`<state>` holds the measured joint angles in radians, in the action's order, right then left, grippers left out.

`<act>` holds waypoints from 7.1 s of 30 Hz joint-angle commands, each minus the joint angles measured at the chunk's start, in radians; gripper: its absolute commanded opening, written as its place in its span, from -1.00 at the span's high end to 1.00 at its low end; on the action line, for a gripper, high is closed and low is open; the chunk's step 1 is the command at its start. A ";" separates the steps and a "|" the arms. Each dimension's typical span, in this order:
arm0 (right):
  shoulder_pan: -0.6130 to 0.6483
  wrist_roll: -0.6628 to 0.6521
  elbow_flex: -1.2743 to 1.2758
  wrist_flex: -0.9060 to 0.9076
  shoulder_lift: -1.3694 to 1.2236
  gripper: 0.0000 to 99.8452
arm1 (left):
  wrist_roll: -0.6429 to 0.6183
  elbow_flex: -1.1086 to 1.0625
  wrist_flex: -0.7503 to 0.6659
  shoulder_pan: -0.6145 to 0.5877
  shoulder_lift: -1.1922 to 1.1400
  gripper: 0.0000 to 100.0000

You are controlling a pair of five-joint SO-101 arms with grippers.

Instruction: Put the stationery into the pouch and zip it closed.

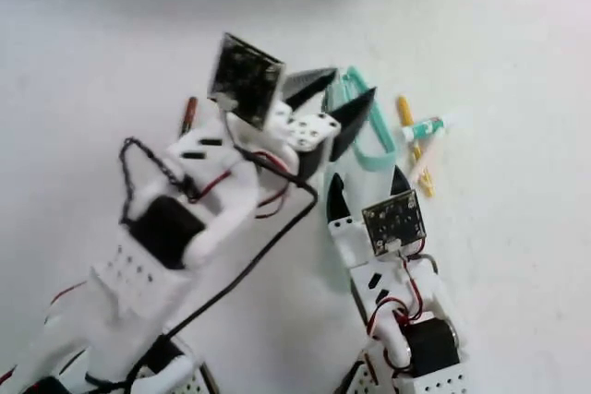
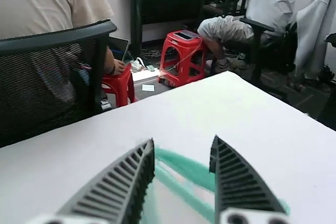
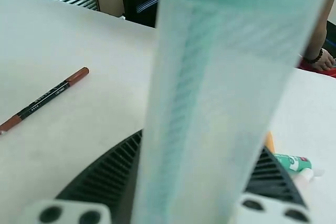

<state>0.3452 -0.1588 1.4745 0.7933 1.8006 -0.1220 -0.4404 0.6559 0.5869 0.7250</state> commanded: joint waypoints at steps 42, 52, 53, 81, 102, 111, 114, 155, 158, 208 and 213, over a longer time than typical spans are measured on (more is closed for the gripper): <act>-0.004 -0.005 0.015 -0.013 0.005 0.53 | 0.265 0.784 0.476 -0.711 -1.340 0.67; -0.004 -0.005 0.020 -0.013 0.005 0.53 | 0.267 0.905 0.503 -0.713 -1.472 0.78; -0.004 -0.005 0.025 -0.016 0.005 0.53 | 0.267 0.930 0.529 -0.713 -1.480 0.78; -0.024 -0.005 0.026 -0.021 0.005 0.53 | 0.258 1.962 1.137 -0.657 -1.796 0.95; -0.028 -0.005 0.028 -0.015 0.005 0.53 | 0.166 0.885 0.904 -0.329 -0.303 0.95; -0.028 -0.003 0.038 -0.012 0.005 0.53 | 0.068 0.259 0.365 -0.122 0.257 0.95; -0.022 -0.003 0.051 -0.012 0.005 0.53 | 0.063 -0.014 0.003 -0.077 0.378 0.95; -0.027 -0.003 0.048 -0.021 0.005 0.53 | -0.097 -0.135 -0.402 0.061 0.047 0.89; -0.027 -0.003 0.048 -0.021 0.005 0.53 | -0.098 -0.167 -0.402 0.068 0.047 0.89; -0.030 -0.005 0.012 -0.015 0.005 0.53 | -0.172 0.509 0.519 -0.008 -0.366 0.65; -0.028 -0.051 0.012 -0.015 0.005 0.53 | -0.167 0.577 0.651 -0.008 -0.432 0.65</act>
<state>0.3299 -0.1665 1.5282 0.7733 1.7975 -0.3015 0.0583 1.2190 0.5669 0.3276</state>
